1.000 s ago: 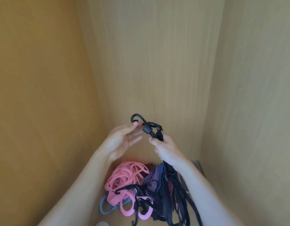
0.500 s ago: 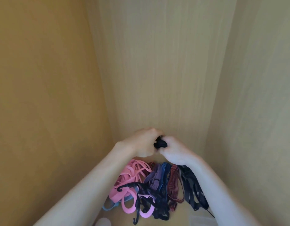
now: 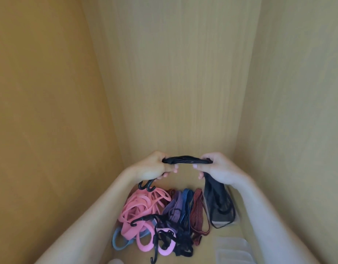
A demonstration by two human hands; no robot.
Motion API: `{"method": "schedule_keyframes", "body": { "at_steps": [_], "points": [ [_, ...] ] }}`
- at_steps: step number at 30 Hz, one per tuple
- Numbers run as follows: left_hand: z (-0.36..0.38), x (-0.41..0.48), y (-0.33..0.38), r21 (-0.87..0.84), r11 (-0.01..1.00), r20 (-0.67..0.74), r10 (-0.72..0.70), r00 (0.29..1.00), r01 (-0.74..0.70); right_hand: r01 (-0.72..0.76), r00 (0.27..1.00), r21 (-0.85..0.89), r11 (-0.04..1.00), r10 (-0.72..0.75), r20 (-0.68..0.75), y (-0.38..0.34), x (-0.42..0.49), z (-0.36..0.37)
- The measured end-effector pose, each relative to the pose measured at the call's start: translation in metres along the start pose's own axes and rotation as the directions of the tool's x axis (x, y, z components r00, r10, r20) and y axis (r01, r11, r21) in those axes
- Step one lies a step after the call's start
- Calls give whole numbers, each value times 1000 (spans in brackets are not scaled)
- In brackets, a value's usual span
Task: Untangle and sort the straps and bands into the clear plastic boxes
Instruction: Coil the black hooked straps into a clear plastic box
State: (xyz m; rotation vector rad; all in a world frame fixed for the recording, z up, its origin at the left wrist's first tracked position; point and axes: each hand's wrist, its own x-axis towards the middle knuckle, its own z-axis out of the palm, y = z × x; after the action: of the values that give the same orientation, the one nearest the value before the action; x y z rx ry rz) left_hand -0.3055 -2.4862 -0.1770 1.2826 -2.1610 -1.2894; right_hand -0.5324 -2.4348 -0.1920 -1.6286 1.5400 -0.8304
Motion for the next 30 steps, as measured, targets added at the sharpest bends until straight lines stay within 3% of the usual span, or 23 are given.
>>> {"method": "schedule_keyframes", "body": {
  "at_steps": [2,7,10,13,17,23,26,30],
  "points": [
    [-3,-1,-6,-58,998,-13,-20,1000,19,-16,1000,82,997,16,9,6,2,-1],
    [-8,-2,-20,-141,987,-24,-80,997,76,-81,991,-37,996,84,106,12,5,1],
    [-10,-4,-23,-173,980,-20,-99,995,94,-95,989,-10,995,96,116,15,7,0],
    [-4,-5,-26,-204,972,-4,-122,992,119,-93,994,149,984,85,64,18,12,2],
    [14,-1,-29,-282,955,3,-92,996,89,-169,982,557,813,188,23,16,17,18],
    [47,2,-24,-502,863,60,-25,998,52,-191,964,819,541,259,54,7,22,35],
    [61,4,-14,-535,843,70,-11,997,47,-157,957,847,507,292,3,-5,24,40],
    [75,5,0,-606,795,37,-1,999,24,-4,904,835,550,360,-233,-20,23,44]
  ]
}}
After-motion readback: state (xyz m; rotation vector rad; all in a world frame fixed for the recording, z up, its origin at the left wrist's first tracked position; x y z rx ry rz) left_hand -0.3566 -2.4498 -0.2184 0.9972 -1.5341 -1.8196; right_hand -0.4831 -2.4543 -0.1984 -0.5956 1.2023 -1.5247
